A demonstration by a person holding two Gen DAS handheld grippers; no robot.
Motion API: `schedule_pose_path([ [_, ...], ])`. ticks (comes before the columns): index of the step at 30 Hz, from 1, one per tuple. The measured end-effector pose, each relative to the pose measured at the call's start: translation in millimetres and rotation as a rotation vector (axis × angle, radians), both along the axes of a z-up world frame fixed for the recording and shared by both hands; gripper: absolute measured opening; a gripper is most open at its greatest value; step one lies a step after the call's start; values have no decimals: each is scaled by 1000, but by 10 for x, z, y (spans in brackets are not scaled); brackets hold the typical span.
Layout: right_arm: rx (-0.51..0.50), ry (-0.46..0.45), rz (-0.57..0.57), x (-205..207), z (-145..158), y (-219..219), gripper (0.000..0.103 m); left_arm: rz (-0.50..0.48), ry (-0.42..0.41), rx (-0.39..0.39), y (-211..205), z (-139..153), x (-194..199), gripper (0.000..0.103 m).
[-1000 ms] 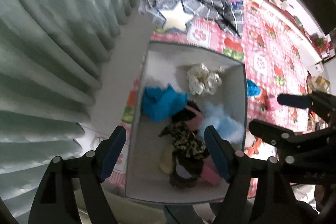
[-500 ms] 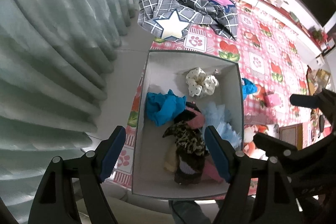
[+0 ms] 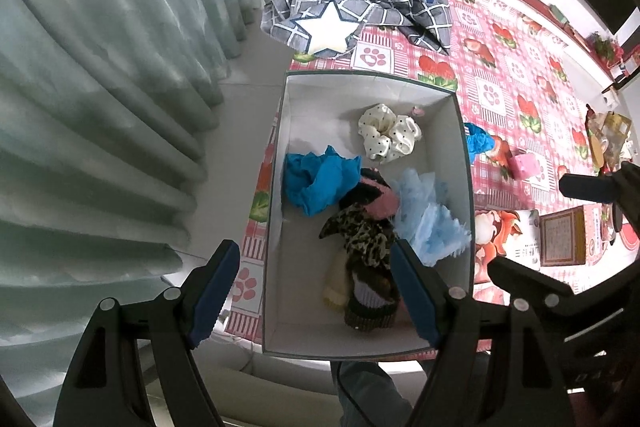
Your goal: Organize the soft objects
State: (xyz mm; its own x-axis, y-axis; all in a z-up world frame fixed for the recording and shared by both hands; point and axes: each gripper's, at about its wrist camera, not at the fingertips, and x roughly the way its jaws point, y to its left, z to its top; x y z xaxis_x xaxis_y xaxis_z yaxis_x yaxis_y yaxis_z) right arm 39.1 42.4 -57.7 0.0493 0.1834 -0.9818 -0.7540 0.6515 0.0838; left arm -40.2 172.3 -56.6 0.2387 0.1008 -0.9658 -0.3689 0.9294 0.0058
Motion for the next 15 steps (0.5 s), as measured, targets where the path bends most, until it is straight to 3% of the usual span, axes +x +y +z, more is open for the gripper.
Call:
schedule_pose_path([
  [15,-1,-5,-23,-72,32,-28,103,9,0,-12,22,16,-81,80],
])
